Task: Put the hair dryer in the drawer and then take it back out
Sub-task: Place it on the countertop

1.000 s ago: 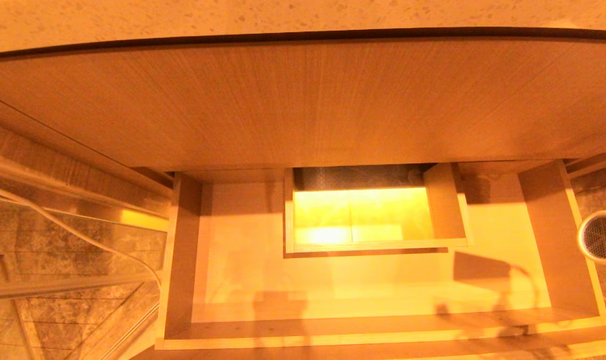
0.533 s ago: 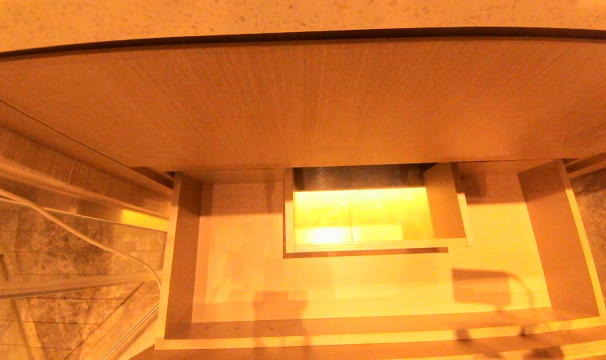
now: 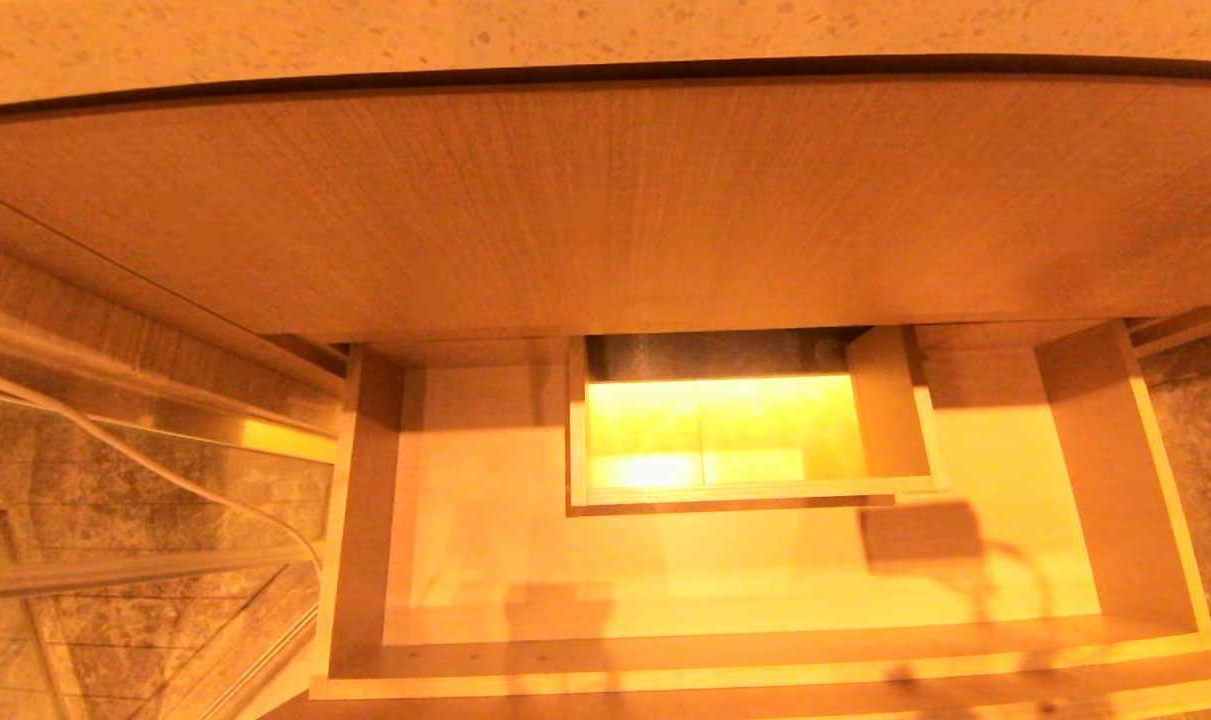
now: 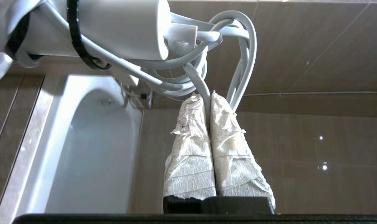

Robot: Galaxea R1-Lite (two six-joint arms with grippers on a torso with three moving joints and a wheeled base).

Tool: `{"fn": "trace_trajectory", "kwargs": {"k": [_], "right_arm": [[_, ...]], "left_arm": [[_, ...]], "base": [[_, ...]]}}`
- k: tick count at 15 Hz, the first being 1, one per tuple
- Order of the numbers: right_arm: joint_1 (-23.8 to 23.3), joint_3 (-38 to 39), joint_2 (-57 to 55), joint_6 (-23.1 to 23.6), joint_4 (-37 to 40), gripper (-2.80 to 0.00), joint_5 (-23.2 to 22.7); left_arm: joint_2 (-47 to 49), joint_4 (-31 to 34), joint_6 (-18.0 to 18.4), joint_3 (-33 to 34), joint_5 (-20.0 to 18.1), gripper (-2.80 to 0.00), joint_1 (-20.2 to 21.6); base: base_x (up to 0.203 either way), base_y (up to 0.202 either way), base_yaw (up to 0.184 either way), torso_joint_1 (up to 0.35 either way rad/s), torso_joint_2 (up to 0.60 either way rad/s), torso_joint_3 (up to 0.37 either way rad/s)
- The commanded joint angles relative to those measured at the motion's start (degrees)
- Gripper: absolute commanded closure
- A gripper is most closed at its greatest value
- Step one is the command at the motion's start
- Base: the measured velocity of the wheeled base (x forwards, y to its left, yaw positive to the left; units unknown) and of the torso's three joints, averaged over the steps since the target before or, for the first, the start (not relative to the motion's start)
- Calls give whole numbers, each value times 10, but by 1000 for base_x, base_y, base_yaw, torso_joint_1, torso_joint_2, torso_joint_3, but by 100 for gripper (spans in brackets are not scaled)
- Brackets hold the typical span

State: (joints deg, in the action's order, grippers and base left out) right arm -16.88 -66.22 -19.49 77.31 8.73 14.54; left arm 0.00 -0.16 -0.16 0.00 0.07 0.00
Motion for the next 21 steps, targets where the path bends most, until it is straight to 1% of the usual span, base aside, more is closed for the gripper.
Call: {"fn": "trace_trajectory", "kwargs": {"k": [1,5,10,13,15,17,21], "right_arm": [[-1,-20,-19,-4,1,0,1],[-2,-73,-65,-15,1,0,4],[-2,-120,-88,-64,-1,0,2],[-2,-181,-123,-95,-1,0,1],[-1,-217,-146,-111,-1,0,-10],[-3,-254,-176,-116,1,0,-17],[-14,-354,-266,-127,1,0,-18]], "left_arm": [[0,0,0,0,0,0,0],[0,0,0,0,0,0,0],[0,0,0,0,0,0,0],[0,0,0,0,0,0,0],[0,0,0,0,0,0,0],[0,0,0,0,0,0,0],[0,0,0,0,0,0,0]], "base": [[0,0,0,0,0,0],[0,0,0,0,0,0],[0,0,0,0,0,0],[0,0,0,0,0,0],[0,0,0,0,0,0],[0,0,0,0,0,0],[0,0,0,0,0,0]]}}
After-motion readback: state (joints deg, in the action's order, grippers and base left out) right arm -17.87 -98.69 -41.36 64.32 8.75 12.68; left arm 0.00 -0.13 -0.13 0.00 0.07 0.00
